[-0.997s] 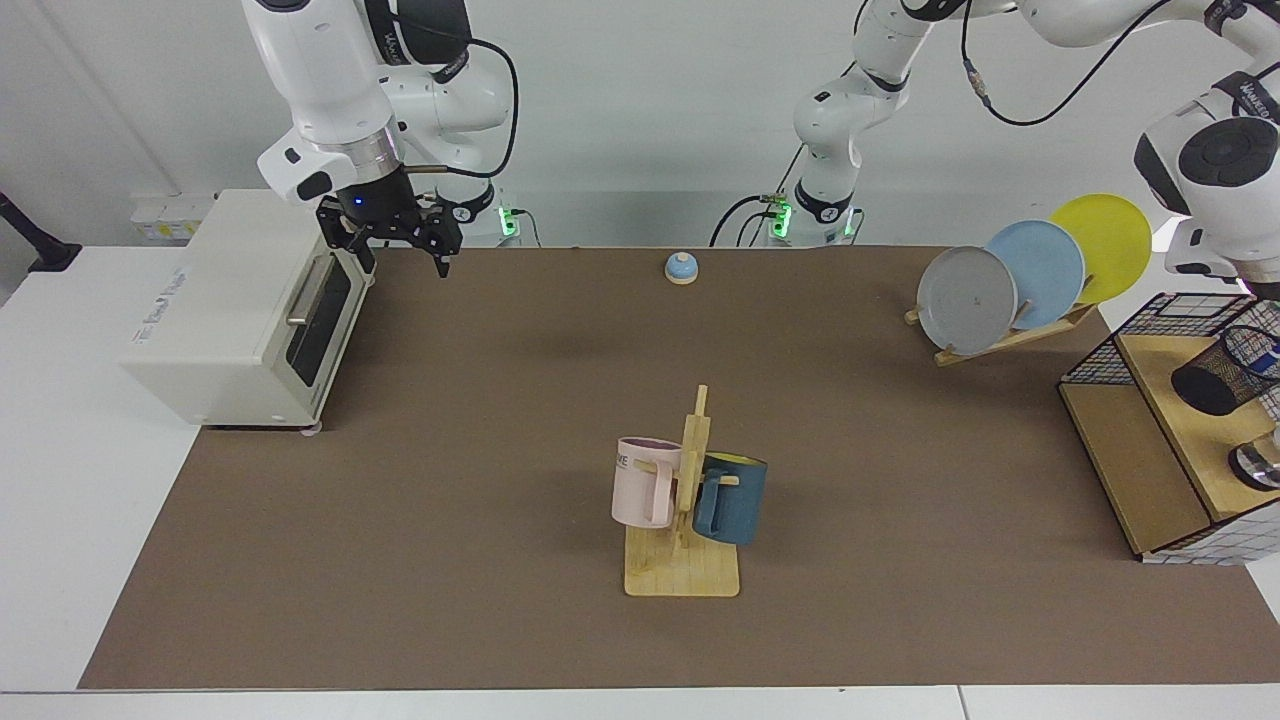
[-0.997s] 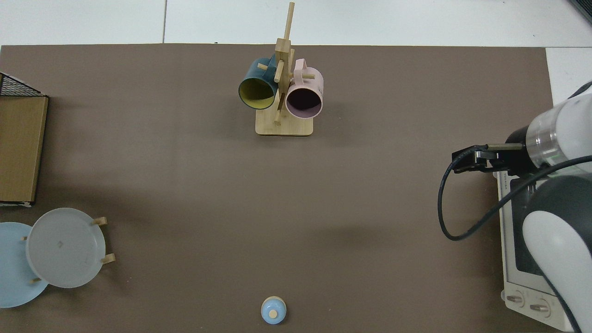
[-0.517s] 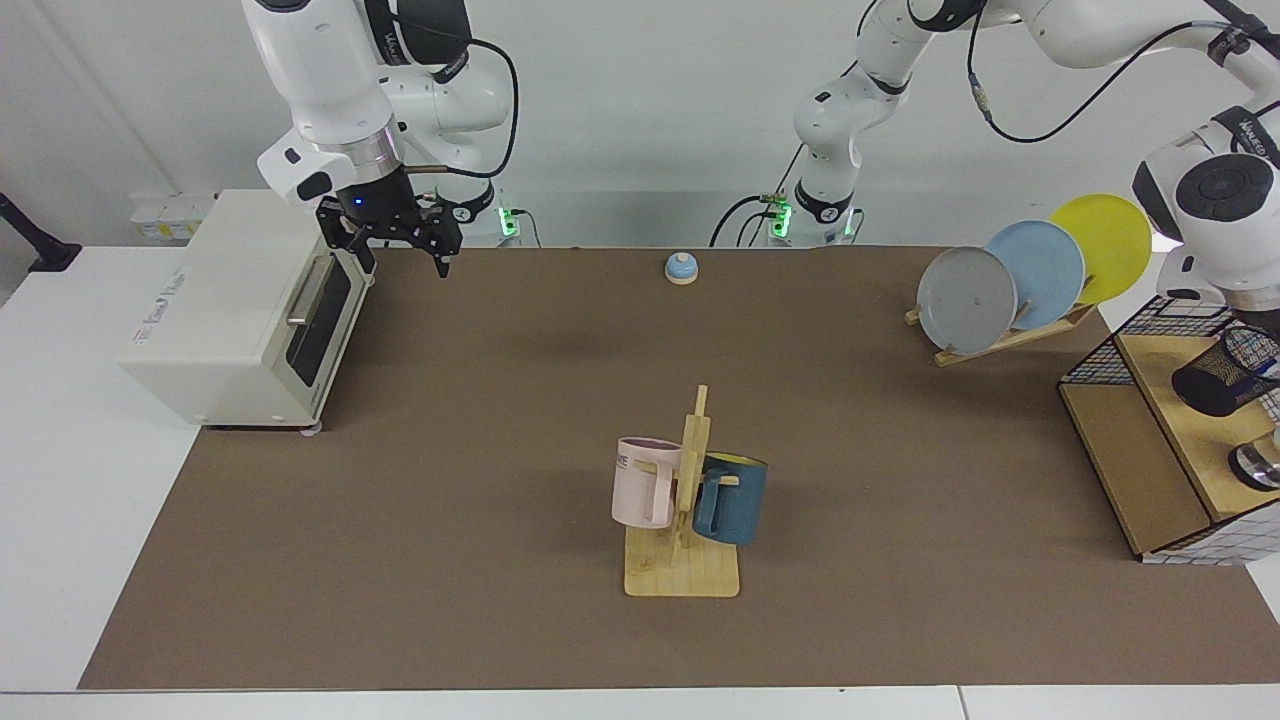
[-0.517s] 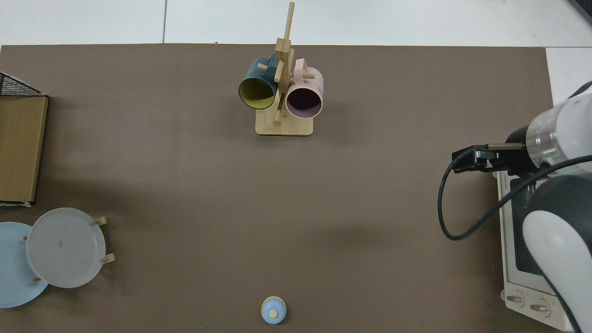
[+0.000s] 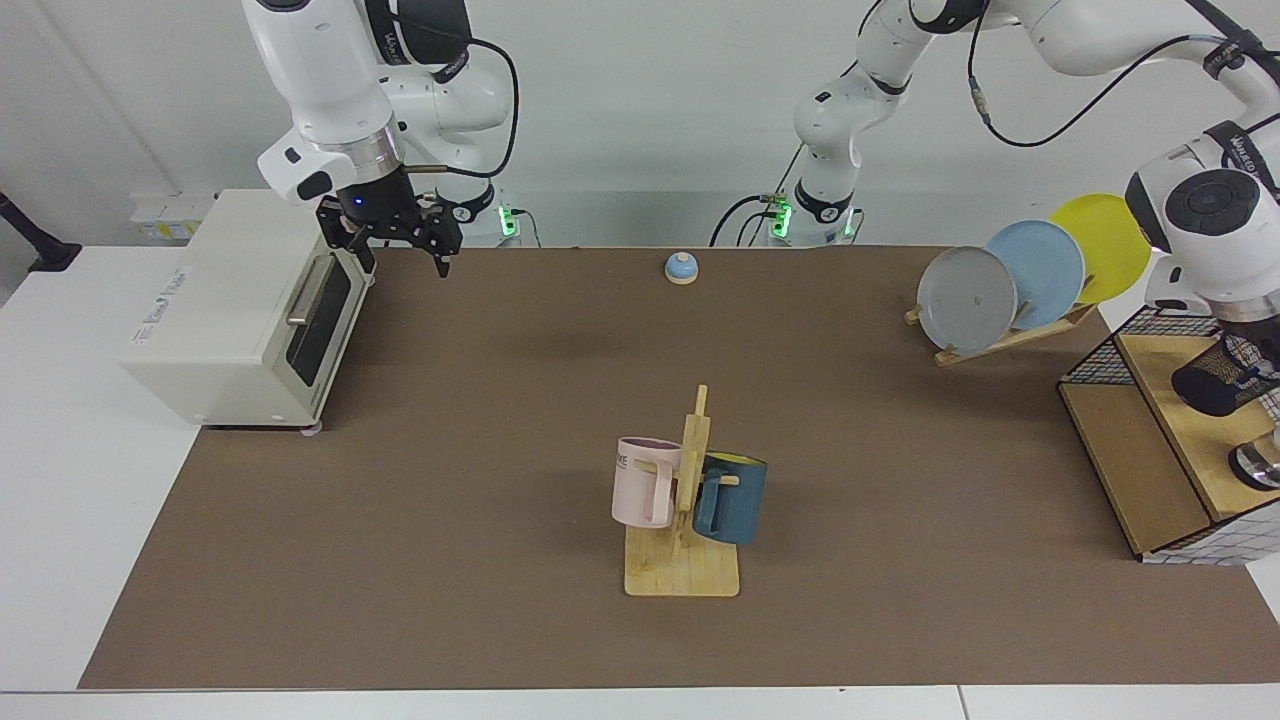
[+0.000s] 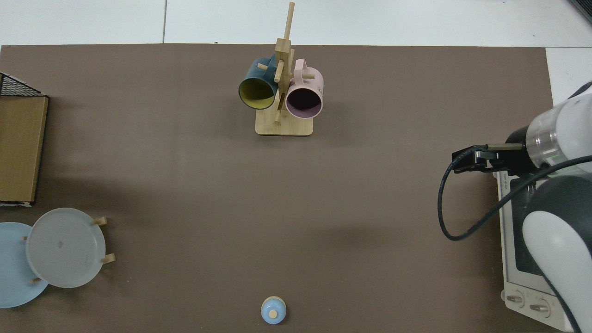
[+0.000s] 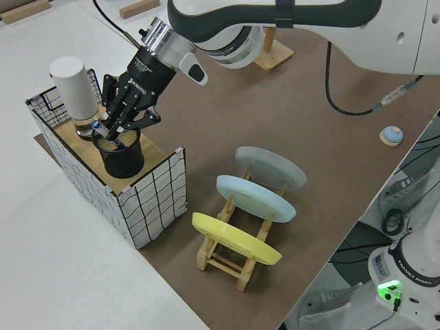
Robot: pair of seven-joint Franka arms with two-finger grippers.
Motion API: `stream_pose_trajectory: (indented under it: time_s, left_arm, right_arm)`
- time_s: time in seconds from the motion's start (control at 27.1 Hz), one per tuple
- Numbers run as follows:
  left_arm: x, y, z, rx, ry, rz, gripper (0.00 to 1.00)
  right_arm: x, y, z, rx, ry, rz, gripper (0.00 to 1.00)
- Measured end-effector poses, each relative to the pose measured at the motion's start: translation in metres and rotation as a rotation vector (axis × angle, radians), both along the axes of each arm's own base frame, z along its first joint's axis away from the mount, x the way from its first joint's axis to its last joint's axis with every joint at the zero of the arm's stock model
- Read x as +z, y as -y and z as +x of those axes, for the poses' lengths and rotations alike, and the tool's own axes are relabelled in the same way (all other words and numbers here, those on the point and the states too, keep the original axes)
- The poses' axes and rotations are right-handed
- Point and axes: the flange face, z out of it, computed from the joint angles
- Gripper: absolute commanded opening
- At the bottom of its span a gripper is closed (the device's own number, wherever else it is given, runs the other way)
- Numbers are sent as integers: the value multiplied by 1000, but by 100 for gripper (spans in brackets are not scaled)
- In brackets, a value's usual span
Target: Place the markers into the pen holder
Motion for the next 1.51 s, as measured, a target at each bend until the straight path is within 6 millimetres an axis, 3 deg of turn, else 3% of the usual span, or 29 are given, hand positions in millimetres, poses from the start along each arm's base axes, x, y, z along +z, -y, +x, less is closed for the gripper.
stream_pose_trajectory:
  time_s: [0.18, 0.22, 0.26, 0.37, 0.41, 1.11, 1.51]
  left_arm:
    - [-1, 0, 0, 0, -1, -1, 0]
    - [-1, 0, 0, 0, 0, -1, 7]
    - [-1, 0, 0, 0, 0, -1, 17]
    - [-1, 0, 0, 0, 0, -1, 83]
    - [-1, 0, 0, 0, 0, -1, 99]
    - [1, -3, 0, -1, 10, -1, 100]
    - [24, 4, 5, -7, 47, 8, 100]
  right_arm:
    - [0, 0, 0, 0, 0, 0, 99]
    - [0, 0, 0, 0, 0, 0, 99]
    - [0, 0, 0, 0, 0, 0, 99]
    - [0, 0, 0, 0, 0, 0, 99]
    - [0, 0, 0, 0, 0, 0, 99]
    - [0, 0, 0, 0, 0, 0, 99]
    - [0, 0, 0, 0, 0, 0, 99]
